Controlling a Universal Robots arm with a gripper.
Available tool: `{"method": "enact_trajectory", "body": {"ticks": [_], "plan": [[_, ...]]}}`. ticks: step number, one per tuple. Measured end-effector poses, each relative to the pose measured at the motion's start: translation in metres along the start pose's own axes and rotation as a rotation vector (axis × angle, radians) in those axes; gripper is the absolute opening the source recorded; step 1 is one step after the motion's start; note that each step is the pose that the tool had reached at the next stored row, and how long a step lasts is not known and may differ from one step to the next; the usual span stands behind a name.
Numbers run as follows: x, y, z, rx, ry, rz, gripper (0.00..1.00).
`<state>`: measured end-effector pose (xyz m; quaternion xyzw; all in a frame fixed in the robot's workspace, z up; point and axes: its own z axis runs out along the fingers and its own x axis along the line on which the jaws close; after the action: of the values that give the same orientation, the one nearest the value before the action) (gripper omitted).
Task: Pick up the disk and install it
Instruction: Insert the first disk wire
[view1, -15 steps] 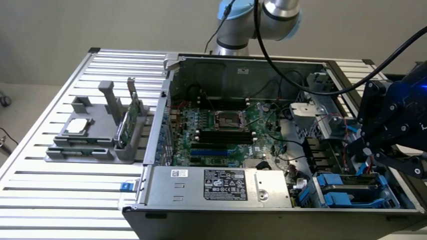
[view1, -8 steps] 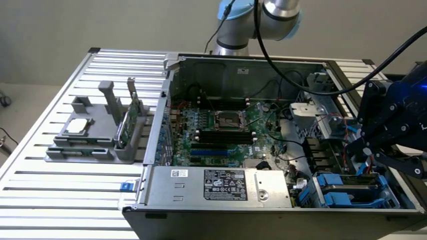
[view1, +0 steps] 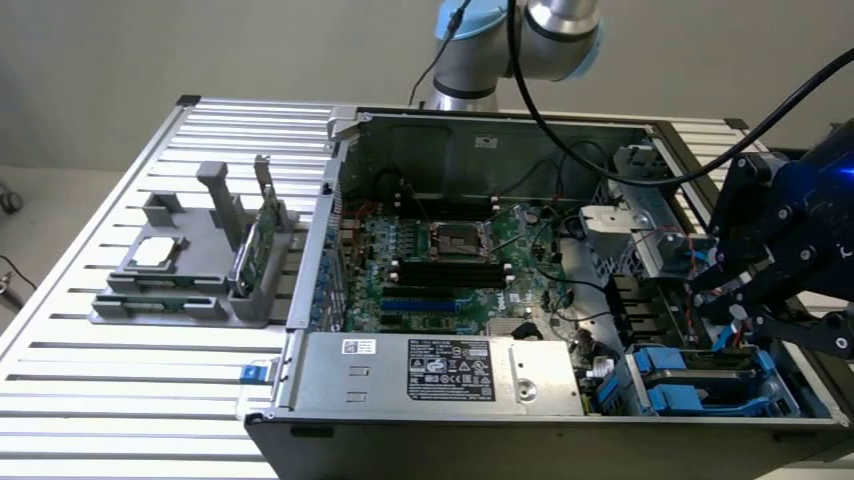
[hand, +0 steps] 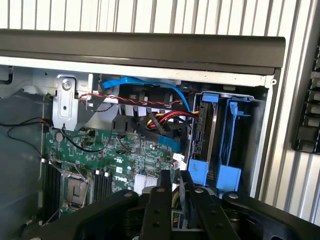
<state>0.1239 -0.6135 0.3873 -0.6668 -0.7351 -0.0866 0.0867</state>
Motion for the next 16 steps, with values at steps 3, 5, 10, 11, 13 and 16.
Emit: {"method": "enact_trajectory", "body": {"ticks": [3,5,10,11,13,16], "plan": [[0.011,0.0011,0.0029,0.0011,-0.0119,0.000,0.30],[0.015,0.0017,0.0038,0.0035,-0.0371,0.001,0.37],[0.018,0.0039,0.0047,0.0116,-0.1276,0.002,0.37],[0.019,0.0043,0.0050,0.0124,-0.1454,0.002,0.37],[0.021,0.0053,0.0054,0.0134,-0.1805,0.003,0.37],[0.024,0.0077,0.0064,0.0136,-0.2143,0.005,0.37]]}}
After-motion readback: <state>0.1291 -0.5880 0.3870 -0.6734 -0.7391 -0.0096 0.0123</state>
